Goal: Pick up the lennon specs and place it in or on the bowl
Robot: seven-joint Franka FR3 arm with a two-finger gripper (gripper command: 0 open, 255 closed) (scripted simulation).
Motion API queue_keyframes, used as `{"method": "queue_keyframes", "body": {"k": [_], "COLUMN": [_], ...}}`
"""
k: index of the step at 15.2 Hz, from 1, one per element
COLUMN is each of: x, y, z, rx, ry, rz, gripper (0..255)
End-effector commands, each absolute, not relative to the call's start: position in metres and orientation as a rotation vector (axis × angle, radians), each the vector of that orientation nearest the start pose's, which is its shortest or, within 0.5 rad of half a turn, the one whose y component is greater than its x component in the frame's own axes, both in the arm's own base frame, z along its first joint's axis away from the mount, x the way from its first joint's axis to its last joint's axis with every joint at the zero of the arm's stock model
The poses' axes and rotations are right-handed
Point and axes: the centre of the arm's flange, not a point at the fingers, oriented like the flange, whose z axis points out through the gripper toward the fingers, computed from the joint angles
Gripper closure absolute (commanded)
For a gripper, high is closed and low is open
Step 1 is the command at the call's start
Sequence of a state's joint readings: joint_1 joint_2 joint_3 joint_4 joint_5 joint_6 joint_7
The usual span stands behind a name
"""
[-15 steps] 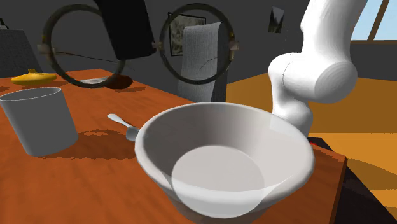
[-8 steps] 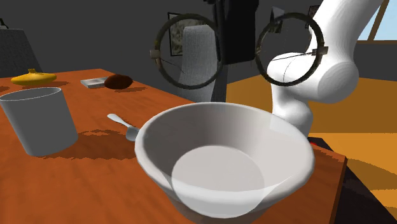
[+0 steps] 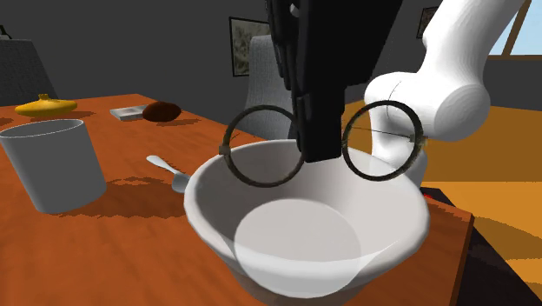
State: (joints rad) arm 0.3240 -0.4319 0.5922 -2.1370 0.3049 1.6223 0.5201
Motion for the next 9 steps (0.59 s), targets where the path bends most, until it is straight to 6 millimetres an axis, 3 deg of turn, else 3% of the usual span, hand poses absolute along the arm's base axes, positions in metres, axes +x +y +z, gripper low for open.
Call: {"method": "queue_keyframes", "body": {"k": [1,5,9], "x": [0.214,0.214,0.214], "y": [0.380,0.380,0.380], "z": [0.524,0.503,0.503], "rx": [-3.137,-3.137,-3.137], "ry": [-0.469,-0.469,-0.469], "rz": [0.241,0.241,0.241], "gripper": [255,255,255]}}
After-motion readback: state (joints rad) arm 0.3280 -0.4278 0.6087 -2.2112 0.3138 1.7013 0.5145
